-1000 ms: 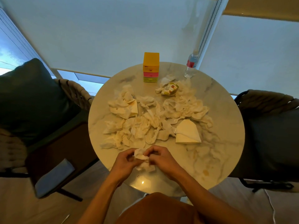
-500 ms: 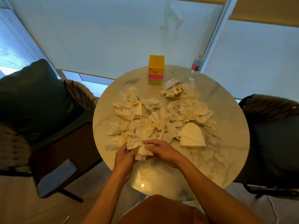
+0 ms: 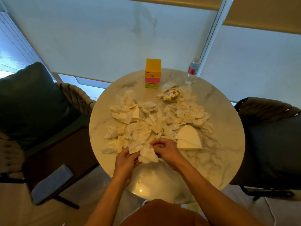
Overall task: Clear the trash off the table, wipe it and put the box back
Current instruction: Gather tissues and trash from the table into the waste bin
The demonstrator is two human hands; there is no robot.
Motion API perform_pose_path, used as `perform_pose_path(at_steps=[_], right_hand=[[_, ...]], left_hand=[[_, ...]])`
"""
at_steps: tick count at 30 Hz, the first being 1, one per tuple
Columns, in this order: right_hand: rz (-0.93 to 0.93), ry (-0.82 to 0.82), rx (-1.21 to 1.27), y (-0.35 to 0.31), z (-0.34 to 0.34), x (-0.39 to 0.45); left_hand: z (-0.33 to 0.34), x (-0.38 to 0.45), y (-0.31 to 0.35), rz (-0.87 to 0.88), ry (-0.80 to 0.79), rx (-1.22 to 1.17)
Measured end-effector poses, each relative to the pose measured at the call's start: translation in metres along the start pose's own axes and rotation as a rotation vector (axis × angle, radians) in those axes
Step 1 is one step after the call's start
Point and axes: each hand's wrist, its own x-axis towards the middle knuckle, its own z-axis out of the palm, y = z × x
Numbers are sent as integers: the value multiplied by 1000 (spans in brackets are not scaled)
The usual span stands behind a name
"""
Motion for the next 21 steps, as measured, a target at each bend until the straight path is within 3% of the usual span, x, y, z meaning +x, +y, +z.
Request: perform_pose_path(at_steps=[2,7,11,15,18,21], right_hand=[[3,-61,-38,3,16,-4],[44,-204,129,8,26,-10],[26,-6,-56,8,14,-3],[61,227,-29,3,-13,6],[74,304,43,2,-23,7],[64,249,125,4,-27,8]], left_hand=[[4,-5,-5,7,-33,53],[-5,-8,-11,45,-40,196],[-14,3,-5,65,-89,255],[-20,30,-8,324,113,675],[-15,51,-13,521,106,931],[-7,72,-10,571,46,1136]])
